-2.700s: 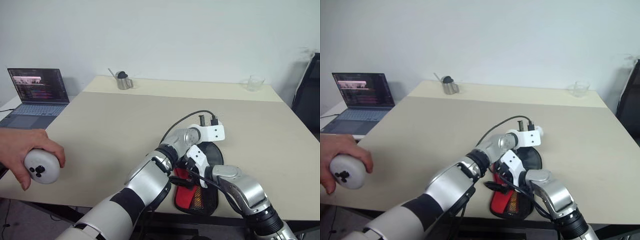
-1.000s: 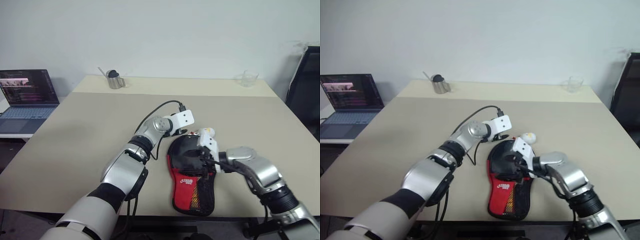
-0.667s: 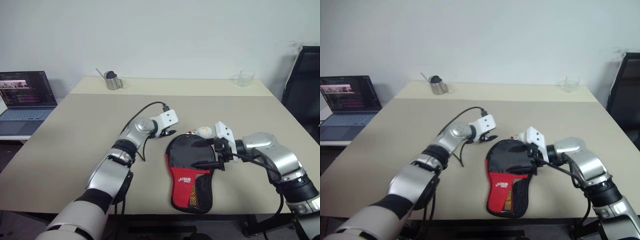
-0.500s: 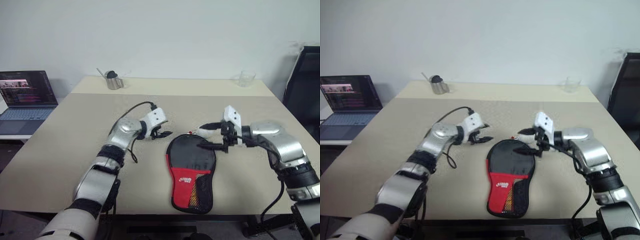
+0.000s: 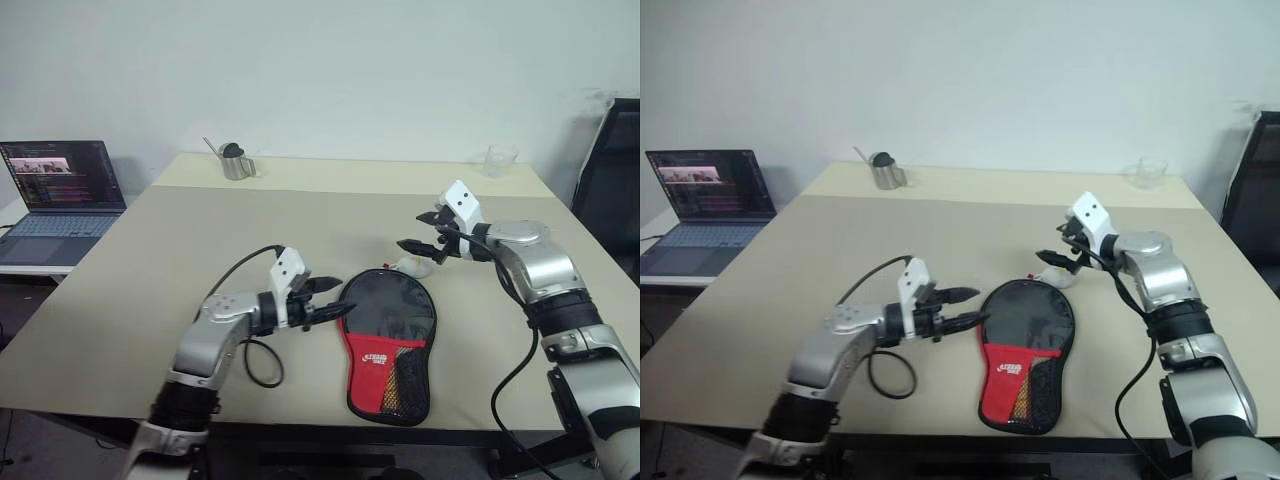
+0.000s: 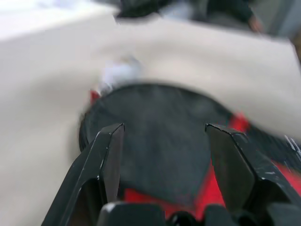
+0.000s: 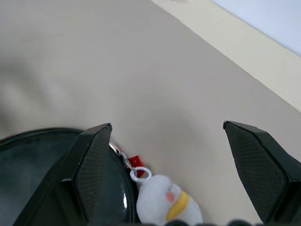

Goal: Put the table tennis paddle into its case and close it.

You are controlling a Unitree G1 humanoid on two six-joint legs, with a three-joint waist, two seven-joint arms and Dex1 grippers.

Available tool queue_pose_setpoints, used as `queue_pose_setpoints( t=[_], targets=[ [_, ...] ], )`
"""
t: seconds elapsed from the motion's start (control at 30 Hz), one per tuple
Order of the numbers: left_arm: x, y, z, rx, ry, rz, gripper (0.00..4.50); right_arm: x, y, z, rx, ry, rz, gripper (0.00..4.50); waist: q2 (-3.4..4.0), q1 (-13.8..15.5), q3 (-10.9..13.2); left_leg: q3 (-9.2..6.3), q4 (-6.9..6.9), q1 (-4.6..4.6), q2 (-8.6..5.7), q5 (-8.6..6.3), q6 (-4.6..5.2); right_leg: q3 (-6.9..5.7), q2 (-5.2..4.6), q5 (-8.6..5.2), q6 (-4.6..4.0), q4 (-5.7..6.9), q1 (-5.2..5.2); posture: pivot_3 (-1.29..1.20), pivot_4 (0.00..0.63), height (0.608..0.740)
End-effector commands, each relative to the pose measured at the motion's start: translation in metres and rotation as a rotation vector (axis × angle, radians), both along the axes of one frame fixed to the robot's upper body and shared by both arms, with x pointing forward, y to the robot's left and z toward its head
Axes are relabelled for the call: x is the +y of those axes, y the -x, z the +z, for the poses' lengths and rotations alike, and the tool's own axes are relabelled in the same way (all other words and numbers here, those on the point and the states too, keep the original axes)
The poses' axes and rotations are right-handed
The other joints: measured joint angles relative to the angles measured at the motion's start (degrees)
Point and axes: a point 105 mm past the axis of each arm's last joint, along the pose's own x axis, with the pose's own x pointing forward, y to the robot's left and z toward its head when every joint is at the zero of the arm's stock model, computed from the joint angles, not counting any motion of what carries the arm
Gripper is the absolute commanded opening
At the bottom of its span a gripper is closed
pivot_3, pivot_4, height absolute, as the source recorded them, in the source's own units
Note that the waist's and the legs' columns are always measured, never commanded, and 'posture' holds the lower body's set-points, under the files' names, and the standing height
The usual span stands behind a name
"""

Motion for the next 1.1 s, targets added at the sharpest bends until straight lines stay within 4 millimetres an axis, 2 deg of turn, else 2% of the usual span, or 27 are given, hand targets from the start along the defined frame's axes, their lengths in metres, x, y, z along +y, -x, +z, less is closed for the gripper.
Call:
queue_pose_setpoints(
  t=[0.03,0.17,0.33,0.43,0.6,0.7,0.8,1.0,1.1],
  targets=[
    [-0.016,-0.016,-0.001,-0.125,-0.042,0.147,2.97,-0.005,-0.015,0.003,0.005,0.001,-0.11,4.17,0.0,-0.08,0.0,0.01,0.01,0.01,0.0,0.0,0.0,0.02,0.0,0.01,0.01,0.0,0.02,0.0,0.15,0.74],
    [-0.039,-0.018,-0.01,-0.147,-0.054,0.16,2.97,-0.003,-0.022,-0.006,0.051,0.008,-0.153,4.17,0.0,-0.14,0.0,0.01,0.0,-0.01,0.01,0.0,0.01,0.03,0.0,0.02,-0.01,0.0,0.0,0.0,0.15,0.74],
    [-0.056,-0.024,-0.019,-0.128,-0.046,0.22,2.97,-0.001,-0.025,-0.012,0.092,-0.001,-0.18,4.17,0.0,-0.25,0.0,0.01,-0.03,-0.02,0.01,-0.01,0.02,0.03,0.01,0.02,-0.01,-0.01,-0.02,0.0,0.15,0.74],
    [-0.059,-0.023,-0.021,-0.12,-0.042,0.211,2.97,0.0,-0.026,-0.012,0.11,-0.035,-0.191,4.17,0.01,-0.39,0.0,0.02,-0.03,-0.01,0.02,-0.01,0.02,0.03,0.02,0.02,-0.01,0.0,-0.02,0.0,0.15,0.74],
    [-0.059,-0.024,-0.036,-0.005,-0.041,0.227,2.97,0.0,-0.025,-0.018,0.126,-0.025,-0.198,4.17,0.01,-0.41,-0.01,0.01,-0.02,-0.01,0.01,-0.01,0.02,0.03,0.05,0.02,-0.01,0.0,-0.02,0.0,0.15,0.74],
    [-0.061,-0.025,-0.028,0.003,-0.005,0.22,3.56,0.001,-0.025,-0.018,0.128,-0.028,-0.198,4.17,0.01,-0.41,-0.01,0.02,-0.02,-0.01,0.0,-0.01,0.02,0.03,0.07,0.02,0.0,-0.01,-0.02,0.0,0.15,0.74],
    [-0.062,-0.023,-0.023,-0.001,0.005,0.196,4.49,0.001,-0.025,-0.017,0.125,-0.028,-0.197,4.17,0.01,-0.43,0.0,0.01,-0.02,-0.02,0.0,-0.01,0.02,0.02,0.07,0.02,0.0,-0.01,-0.02,0.0,0.15,0.74],
    [-0.064,-0.03,-0.033,0.031,-0.083,0.222,4.49,-0.004,-0.029,-0.017,0.131,-0.034,-0.243,4.17,0.01,-0.43,0.0,0.01,-0.02,-0.02,-0.02,-0.01,0.02,0.01,0.08,0.02,0.0,-0.01,-0.01,0.0,0.15,0.74],
    [-0.074,-0.029,-0.028,0.01,-0.092,0.185,4.49,-0.007,-0.032,-0.02,0.144,-0.036,-0.285,4.17,0.01,-0.46,0.0,0.02,-0.03,-0.02,-0.02,-0.01,0.02,0.03,0.08,0.02,0.0,-0.02,-0.01,0.0,0.15,0.74]
  ],
)
